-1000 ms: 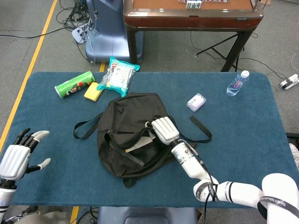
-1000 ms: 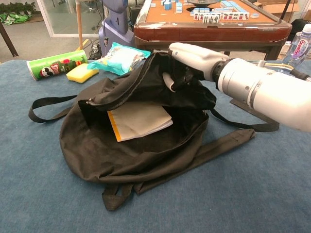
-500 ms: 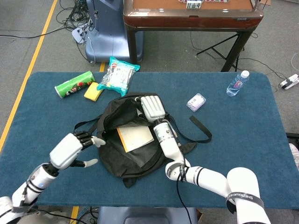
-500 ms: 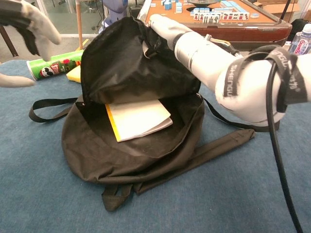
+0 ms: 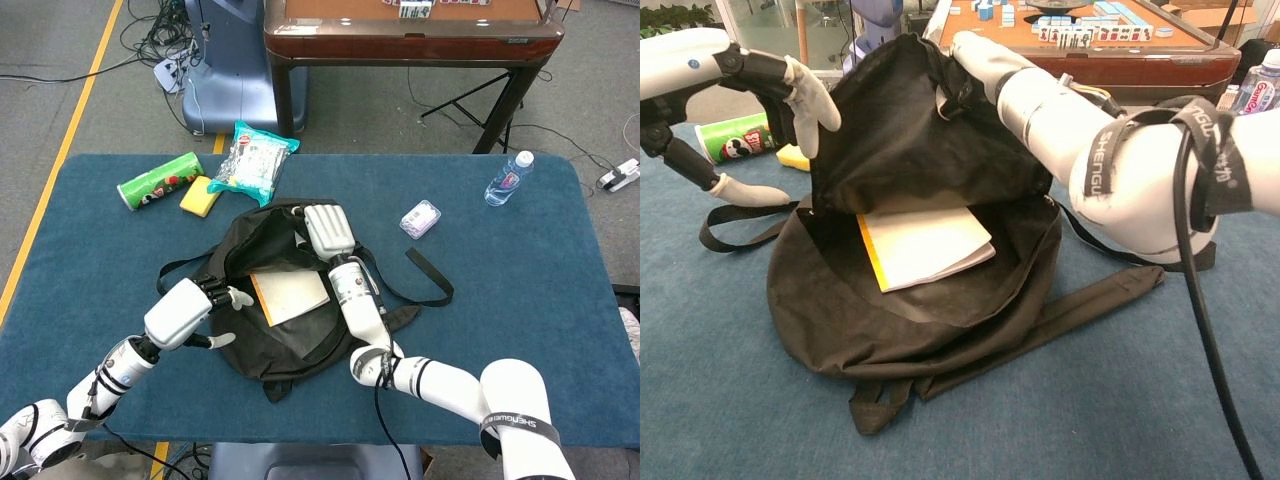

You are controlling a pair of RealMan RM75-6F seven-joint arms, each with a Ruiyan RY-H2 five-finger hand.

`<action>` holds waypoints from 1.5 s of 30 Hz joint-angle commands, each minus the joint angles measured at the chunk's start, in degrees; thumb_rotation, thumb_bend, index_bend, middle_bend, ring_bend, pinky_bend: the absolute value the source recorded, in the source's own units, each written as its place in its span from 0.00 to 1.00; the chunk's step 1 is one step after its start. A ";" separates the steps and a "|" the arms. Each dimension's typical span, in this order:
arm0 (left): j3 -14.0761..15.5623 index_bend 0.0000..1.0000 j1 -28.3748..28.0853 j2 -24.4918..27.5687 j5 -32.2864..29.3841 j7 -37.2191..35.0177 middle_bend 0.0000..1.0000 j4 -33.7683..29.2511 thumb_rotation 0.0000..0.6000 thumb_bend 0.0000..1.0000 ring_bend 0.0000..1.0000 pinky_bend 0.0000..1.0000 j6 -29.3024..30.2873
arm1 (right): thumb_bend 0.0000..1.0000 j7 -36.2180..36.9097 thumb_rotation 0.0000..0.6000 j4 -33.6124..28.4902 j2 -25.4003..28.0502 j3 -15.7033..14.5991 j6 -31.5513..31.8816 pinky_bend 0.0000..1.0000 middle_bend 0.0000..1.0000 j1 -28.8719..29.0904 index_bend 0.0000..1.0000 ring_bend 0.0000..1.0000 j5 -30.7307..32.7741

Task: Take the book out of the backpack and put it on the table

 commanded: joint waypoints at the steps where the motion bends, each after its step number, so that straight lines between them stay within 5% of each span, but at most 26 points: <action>1: 0.72 0.42 0.13 -0.16 -0.83 0.11 0.48 0.47 1.00 0.21 0.43 0.42 -0.05 | 0.64 0.12 1.00 -0.78 0.34 -0.48 0.44 0.59 0.51 -0.46 0.70 0.43 -0.20; 10: 3.24 0.43 -2.08 -6.25 0.56 2.79 0.48 4.69 1.00 0.21 0.43 0.42 -2.09 | 0.64 -2.28 1.00 -2.28 0.02 -1.23 2.51 0.59 0.51 -1.28 0.70 0.43 1.02; 29: 0.36 0.42 -10.73 -22.67 -3.97 14.09 0.49 17.77 1.00 0.20 0.43 0.42 -10.49 | 0.64 -6.96 1.00 -6.19 -0.36 -2.08 5.81 0.59 0.51 -3.33 0.70 0.43 3.42; 45: 2.56 0.39 -11.69 -27.48 -7.24 18.38 0.49 30.27 1.00 0.20 0.42 0.42 -12.18 | 0.64 -6.51 1.00 -6.53 0.40 -2.15 5.19 0.59 0.51 -3.87 0.70 0.43 3.37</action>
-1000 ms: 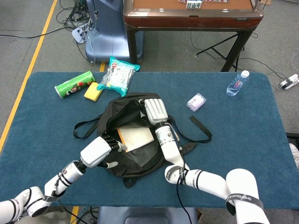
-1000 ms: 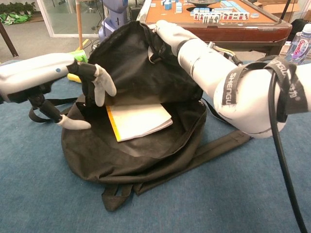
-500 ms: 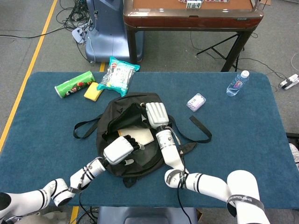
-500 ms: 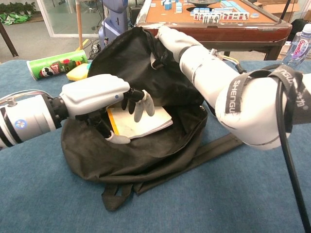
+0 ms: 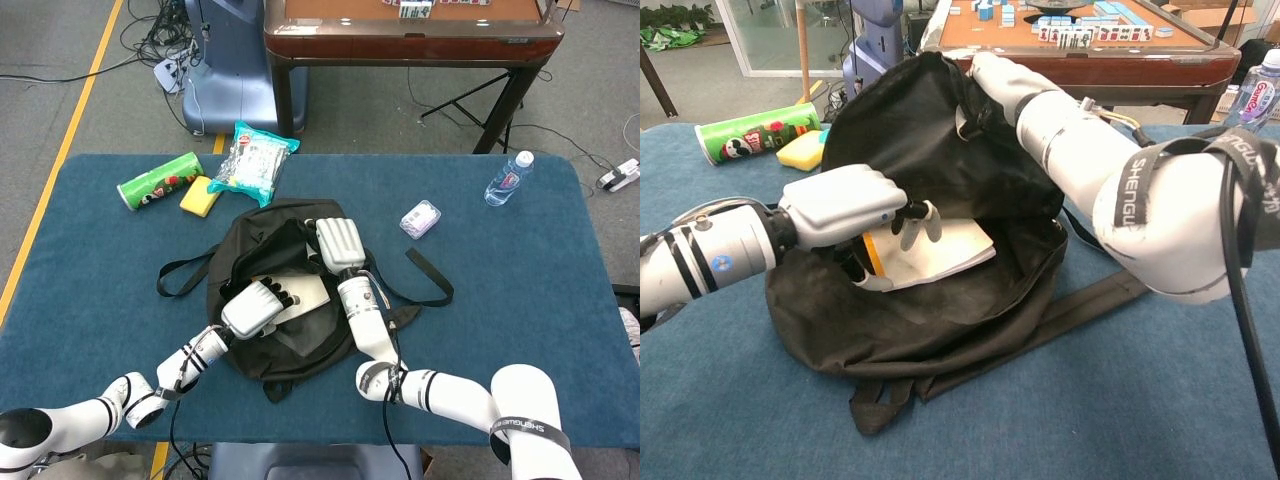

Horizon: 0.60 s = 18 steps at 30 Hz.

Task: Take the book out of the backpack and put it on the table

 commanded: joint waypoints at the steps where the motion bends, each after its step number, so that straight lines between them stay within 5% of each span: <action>1: 0.74 0.38 0.08 -0.81 -0.70 -0.45 0.49 1.83 1.00 0.20 0.42 0.42 -0.10 | 0.64 -0.01 1.00 0.08 -0.02 -0.05 -0.01 0.59 0.51 0.00 0.70 0.43 -0.06; 14: 3.21 0.35 0.62 -0.18 -0.73 -0.39 0.48 2.02 1.00 0.20 0.41 0.42 1.21 | 0.64 -0.32 1.00 -0.31 0.00 0.11 0.17 0.59 0.51 -0.06 0.70 0.43 0.29; 18: 2.67 0.35 0.30 -1.25 -1.88 -0.53 0.48 2.85 1.00 0.20 0.41 0.42 0.51 | 0.64 1.14 1.00 -4.69 1.93 -2.90 2.52 0.59 0.51 -3.73 0.70 0.43 -2.33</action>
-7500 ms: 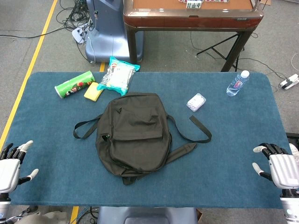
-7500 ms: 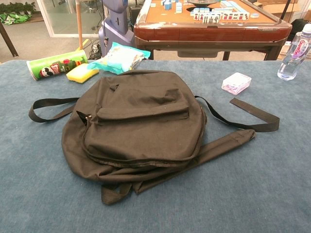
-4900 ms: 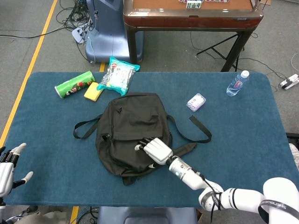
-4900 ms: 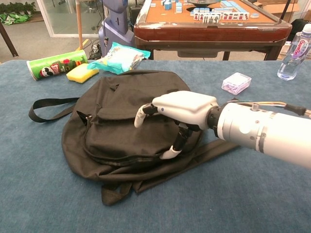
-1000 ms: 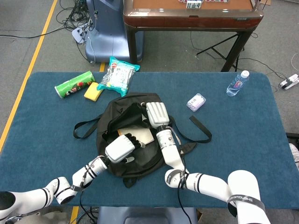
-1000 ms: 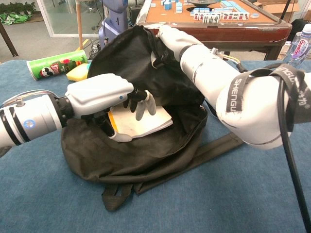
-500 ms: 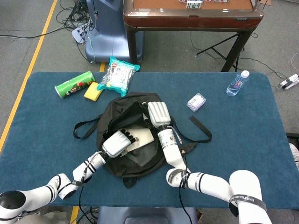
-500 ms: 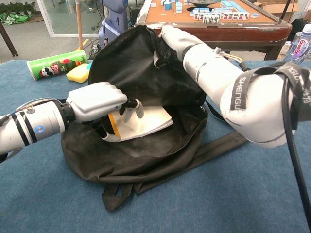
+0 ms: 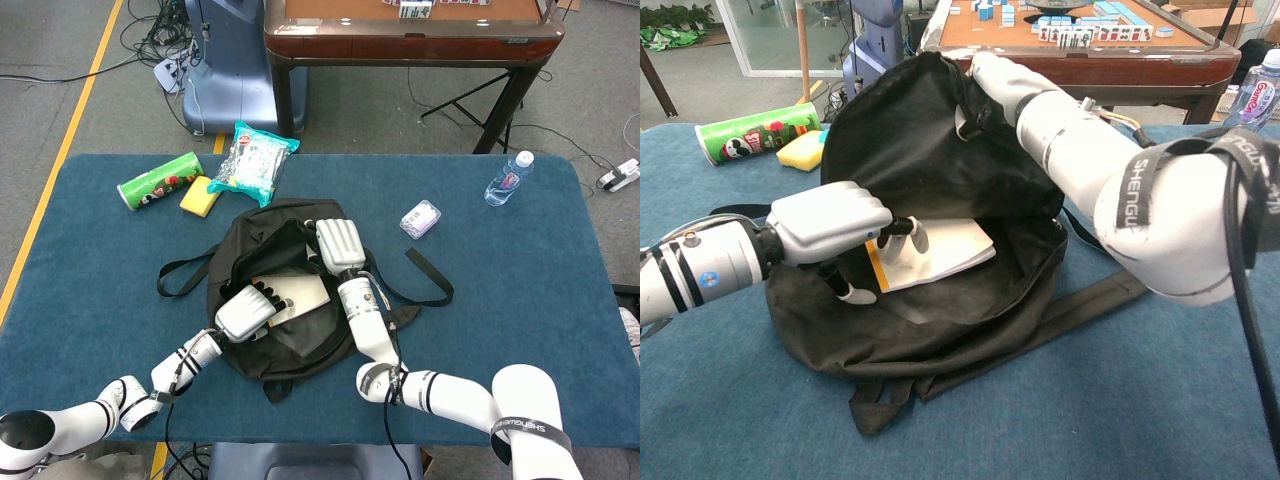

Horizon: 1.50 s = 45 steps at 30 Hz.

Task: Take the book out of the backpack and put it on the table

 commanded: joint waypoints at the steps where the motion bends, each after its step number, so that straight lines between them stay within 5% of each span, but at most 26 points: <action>1: -0.38 0.35 -0.28 -0.79 -0.69 -0.11 0.48 0.75 1.00 0.20 0.41 0.42 -0.50 | 0.64 1.15 1.00 -3.55 1.67 -2.37 1.73 0.59 0.51 -3.17 0.70 0.43 -2.18; 19: -4.13 0.40 -1.35 -6.15 -6.04 -0.96 0.48 5.65 1.00 0.21 0.43 0.42 -1.16 | 0.64 1.54 1.00 -4.47 2.71 -2.36 1.34 0.59 0.51 -4.10 0.70 0.43 -3.12; 24: -4.75 0.46 -1.27 -7.54 -6.44 -1.97 0.50 7.23 1.00 0.37 0.49 0.43 0.52 | 0.64 1.28 1.00 -4.75 2.95 -2.05 1.46 0.59 0.51 -4.25 0.70 0.43 -2.82; 32: -6.40 0.60 0.07 -10.30 -7.62 -5.91 0.66 9.44 1.00 0.55 0.60 0.47 5.40 | 0.64 1.13 1.00 -4.64 3.37 -0.97 1.51 0.59 0.51 -4.06 0.70 0.43 -2.18; 39: -5.41 0.68 1.36 -8.61 -5.65 -9.01 0.75 7.27 1.00 0.59 0.63 0.48 10.11 | 0.64 1.40 1.00 -4.59 3.79 -0.41 1.62 0.59 0.51 -4.28 0.70 0.43 -1.56; 45: -4.19 0.70 4.52 -2.25 -2.59 -11.49 0.76 -0.85 1.00 0.59 0.64 0.49 18.35 | 0.64 1.78 1.00 -4.59 4.07 -0.86 1.34 0.59 0.51 -4.67 0.70 0.43 -1.53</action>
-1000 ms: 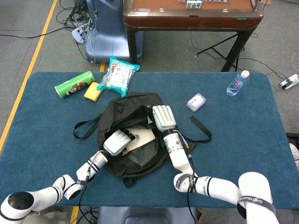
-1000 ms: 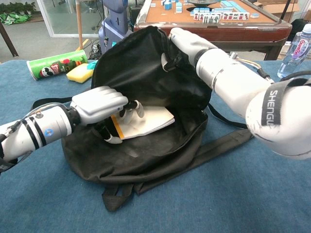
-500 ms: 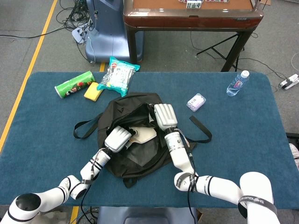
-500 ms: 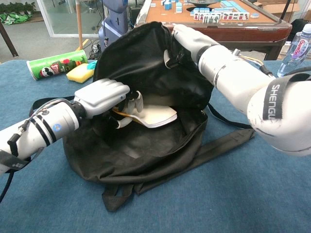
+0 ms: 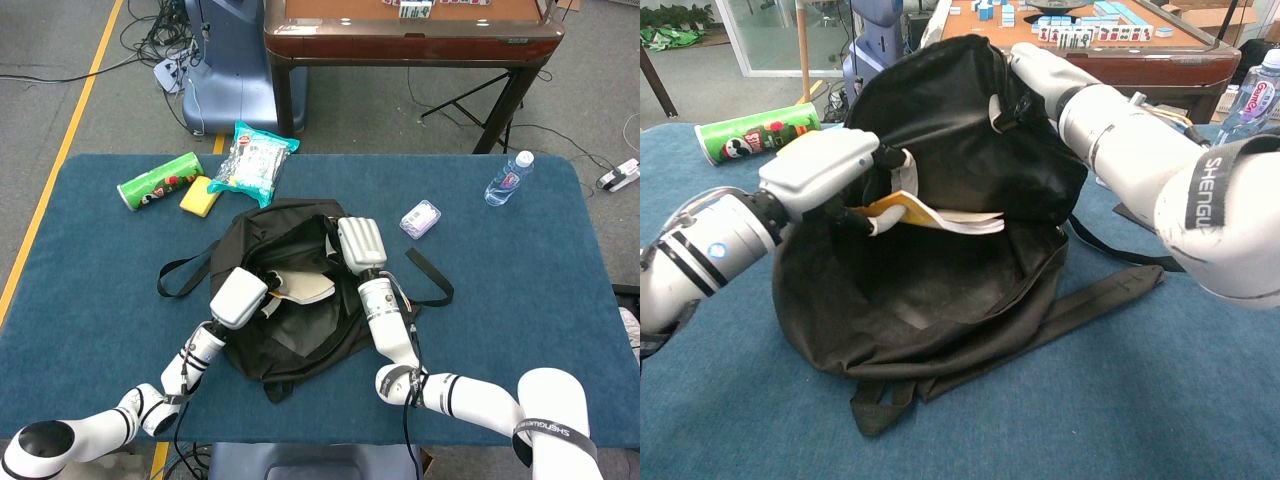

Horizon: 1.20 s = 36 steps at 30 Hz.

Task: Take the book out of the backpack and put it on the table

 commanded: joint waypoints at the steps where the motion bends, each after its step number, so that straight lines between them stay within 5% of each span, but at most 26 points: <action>1: 0.73 0.70 2.33 4.74 1.74 -1.53 0.76 -5.56 1.00 0.59 0.64 0.49 4.30 | 0.64 0.10 1.00 -0.11 0.10 -0.14 -0.04 0.59 0.51 -0.14 0.70 0.43 -0.02; 19: -4.10 0.70 10.79 25.05 -2.46 -3.47 0.77 -26.61 1.00 0.60 0.64 0.50 13.39 | 0.64 1.50 1.00 -2.06 1.61 -3.15 -1.95 0.59 0.51 -1.75 0.70 0.43 -1.74; 36: -12.40 0.70 11.48 31.02 -11.81 -0.91 0.77 -23.13 1.00 0.60 0.63 0.50 11.17 | 0.57 8.74 1.00 -10.79 9.54 -11.27 -10.33 0.59 0.45 -4.83 0.68 0.41 -10.74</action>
